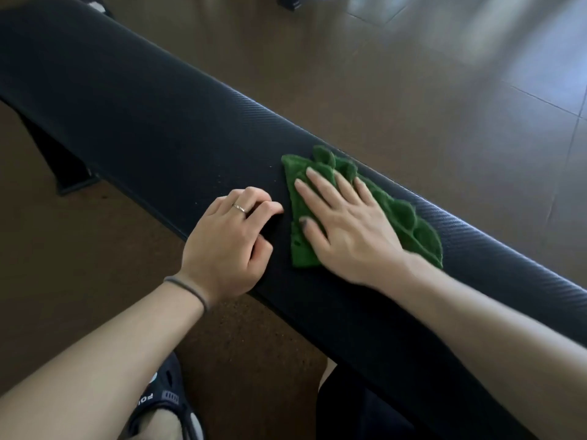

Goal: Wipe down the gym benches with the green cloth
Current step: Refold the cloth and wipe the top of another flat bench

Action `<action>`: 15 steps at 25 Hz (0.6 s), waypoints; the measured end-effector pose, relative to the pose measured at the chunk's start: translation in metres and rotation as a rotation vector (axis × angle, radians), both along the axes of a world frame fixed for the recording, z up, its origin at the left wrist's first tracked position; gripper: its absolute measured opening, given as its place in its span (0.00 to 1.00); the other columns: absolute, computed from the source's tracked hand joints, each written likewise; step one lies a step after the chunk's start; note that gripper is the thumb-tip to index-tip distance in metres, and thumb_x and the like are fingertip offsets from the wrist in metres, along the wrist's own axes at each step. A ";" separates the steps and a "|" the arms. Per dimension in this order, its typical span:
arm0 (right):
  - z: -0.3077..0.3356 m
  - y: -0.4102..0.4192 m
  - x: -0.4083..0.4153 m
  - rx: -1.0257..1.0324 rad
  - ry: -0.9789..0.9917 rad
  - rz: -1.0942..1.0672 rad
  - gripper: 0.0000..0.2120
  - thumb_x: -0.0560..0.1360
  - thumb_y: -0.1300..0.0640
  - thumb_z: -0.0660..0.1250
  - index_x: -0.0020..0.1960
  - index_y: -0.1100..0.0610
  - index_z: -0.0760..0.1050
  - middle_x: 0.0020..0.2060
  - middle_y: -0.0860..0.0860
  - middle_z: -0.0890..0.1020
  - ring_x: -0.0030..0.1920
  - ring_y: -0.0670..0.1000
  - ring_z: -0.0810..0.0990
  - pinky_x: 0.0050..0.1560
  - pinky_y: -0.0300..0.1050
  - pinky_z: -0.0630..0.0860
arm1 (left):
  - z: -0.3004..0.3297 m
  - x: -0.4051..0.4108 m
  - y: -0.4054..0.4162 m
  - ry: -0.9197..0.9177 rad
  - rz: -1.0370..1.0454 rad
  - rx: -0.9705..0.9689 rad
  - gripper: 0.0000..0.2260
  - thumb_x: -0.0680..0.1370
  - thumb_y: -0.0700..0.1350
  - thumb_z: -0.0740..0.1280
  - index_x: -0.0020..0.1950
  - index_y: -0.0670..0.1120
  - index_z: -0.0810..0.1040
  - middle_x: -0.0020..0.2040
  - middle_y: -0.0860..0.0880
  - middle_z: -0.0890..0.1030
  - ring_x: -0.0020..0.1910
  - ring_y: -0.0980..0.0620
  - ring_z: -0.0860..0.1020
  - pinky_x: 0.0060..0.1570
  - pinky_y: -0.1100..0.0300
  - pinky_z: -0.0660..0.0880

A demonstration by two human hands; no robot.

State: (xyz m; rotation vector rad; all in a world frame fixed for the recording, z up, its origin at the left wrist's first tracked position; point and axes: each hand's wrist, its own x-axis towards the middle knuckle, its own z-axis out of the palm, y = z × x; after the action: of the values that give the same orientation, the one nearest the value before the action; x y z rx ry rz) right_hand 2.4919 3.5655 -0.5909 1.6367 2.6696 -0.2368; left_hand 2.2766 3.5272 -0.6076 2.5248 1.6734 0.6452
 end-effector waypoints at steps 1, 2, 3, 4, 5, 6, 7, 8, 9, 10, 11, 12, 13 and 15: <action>-0.001 0.022 -0.010 0.011 0.011 -0.001 0.31 0.82 0.39 0.44 0.84 0.45 0.52 0.84 0.47 0.53 0.83 0.56 0.51 0.82 0.59 0.47 | 0.000 0.000 -0.001 0.003 0.007 0.000 0.19 0.74 0.42 0.59 0.63 0.43 0.78 0.60 0.47 0.76 0.56 0.45 0.76 0.58 0.52 0.72; -0.002 0.040 -0.020 0.004 0.018 -0.017 0.30 0.83 0.40 0.45 0.84 0.44 0.52 0.84 0.46 0.52 0.83 0.56 0.50 0.82 0.59 0.47 | -0.001 0.000 -0.002 0.010 0.012 -0.002 0.19 0.74 0.42 0.59 0.63 0.43 0.78 0.60 0.47 0.76 0.57 0.45 0.76 0.58 0.52 0.71; -0.002 0.053 -0.028 -0.012 0.025 -0.039 0.29 0.84 0.41 0.46 0.84 0.45 0.51 0.84 0.46 0.52 0.83 0.56 0.49 0.82 0.59 0.46 | -0.002 0.001 -0.004 0.013 0.017 -0.001 0.19 0.75 0.42 0.59 0.64 0.42 0.78 0.60 0.46 0.76 0.56 0.46 0.75 0.58 0.52 0.71; -0.003 0.059 -0.034 -0.024 0.030 -0.063 0.29 0.84 0.41 0.46 0.84 0.45 0.51 0.84 0.47 0.51 0.84 0.56 0.48 0.82 0.59 0.45 | -0.003 0.002 -0.003 0.008 0.024 -0.002 0.19 0.75 0.42 0.58 0.64 0.42 0.78 0.60 0.46 0.76 0.56 0.46 0.75 0.58 0.52 0.72; -0.003 0.055 -0.038 -0.032 0.043 -0.078 0.29 0.84 0.42 0.46 0.84 0.46 0.51 0.84 0.47 0.51 0.84 0.57 0.48 0.82 0.59 0.44 | -0.003 0.002 -0.003 0.002 0.033 -0.008 0.19 0.75 0.42 0.58 0.64 0.42 0.78 0.60 0.46 0.76 0.56 0.45 0.75 0.58 0.52 0.73; -0.002 0.041 -0.038 -0.029 0.048 -0.080 0.29 0.85 0.42 0.46 0.84 0.47 0.52 0.84 0.48 0.51 0.83 0.57 0.49 0.82 0.59 0.45 | -0.003 0.001 -0.004 -0.002 0.041 -0.010 0.19 0.75 0.41 0.59 0.64 0.42 0.78 0.60 0.46 0.76 0.55 0.45 0.75 0.57 0.50 0.73; -0.002 0.019 -0.033 -0.020 0.049 -0.068 0.29 0.84 0.42 0.47 0.84 0.48 0.53 0.84 0.49 0.52 0.83 0.58 0.50 0.82 0.60 0.47 | -0.003 0.000 -0.004 -0.001 0.048 -0.011 0.18 0.75 0.41 0.59 0.64 0.42 0.77 0.60 0.46 0.75 0.54 0.45 0.75 0.57 0.49 0.73; -0.001 -0.009 -0.026 -0.009 0.057 -0.047 0.30 0.84 0.42 0.47 0.84 0.49 0.54 0.84 0.49 0.53 0.83 0.59 0.51 0.81 0.60 0.48 | -0.003 -0.001 -0.003 0.007 0.052 -0.010 0.18 0.76 0.41 0.59 0.64 0.43 0.77 0.60 0.46 0.75 0.54 0.44 0.74 0.56 0.48 0.73; 0.001 -0.039 -0.017 -0.015 0.056 -0.022 0.30 0.84 0.42 0.46 0.84 0.49 0.54 0.84 0.49 0.53 0.83 0.58 0.51 0.82 0.61 0.48 | -0.002 0.000 -0.001 0.017 0.046 -0.011 0.17 0.76 0.42 0.59 0.64 0.43 0.76 0.60 0.46 0.75 0.54 0.44 0.74 0.56 0.48 0.73; 0.003 -0.066 -0.009 -0.036 0.042 -0.001 0.30 0.84 0.42 0.46 0.84 0.48 0.53 0.84 0.48 0.52 0.84 0.57 0.49 0.82 0.60 0.48 | -0.001 0.001 -0.001 0.022 0.022 -0.025 0.17 0.76 0.42 0.59 0.64 0.44 0.76 0.60 0.46 0.74 0.54 0.45 0.74 0.57 0.48 0.73; 0.005 -0.084 -0.003 -0.063 0.025 0.005 0.30 0.84 0.41 0.45 0.84 0.47 0.51 0.84 0.47 0.50 0.84 0.56 0.46 0.82 0.60 0.46 | 0.001 -0.001 0.000 0.023 -0.030 -0.056 0.16 0.77 0.43 0.59 0.63 0.44 0.76 0.60 0.46 0.74 0.54 0.45 0.74 0.58 0.49 0.73; 0.006 -0.090 0.001 -0.077 0.000 0.002 0.30 0.84 0.40 0.44 0.85 0.46 0.49 0.84 0.46 0.48 0.84 0.55 0.44 0.82 0.59 0.44 | 0.005 -0.007 0.006 0.021 -0.092 -0.076 0.15 0.78 0.43 0.59 0.62 0.44 0.76 0.59 0.47 0.75 0.54 0.46 0.74 0.58 0.50 0.73; 0.006 -0.089 0.001 -0.083 -0.019 0.004 0.30 0.84 0.40 0.44 0.85 0.45 0.47 0.84 0.45 0.47 0.84 0.54 0.43 0.82 0.59 0.44 | 0.010 -0.018 0.015 0.008 -0.130 -0.085 0.14 0.78 0.43 0.58 0.61 0.44 0.77 0.57 0.46 0.76 0.53 0.46 0.75 0.58 0.50 0.73; 0.005 -0.071 -0.009 -0.050 -0.027 0.000 0.30 0.84 0.40 0.43 0.84 0.45 0.49 0.84 0.45 0.49 0.84 0.54 0.46 0.82 0.59 0.46 | 0.021 -0.060 0.045 -0.004 -0.041 -0.056 0.13 0.78 0.45 0.58 0.57 0.43 0.78 0.53 0.44 0.78 0.51 0.42 0.78 0.55 0.47 0.75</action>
State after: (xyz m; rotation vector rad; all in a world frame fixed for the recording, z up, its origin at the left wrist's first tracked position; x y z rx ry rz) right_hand 2.4830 3.4942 -0.5863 1.6145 2.6221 -0.2768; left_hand 2.2169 3.5726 -0.5864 2.5107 1.6102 0.5915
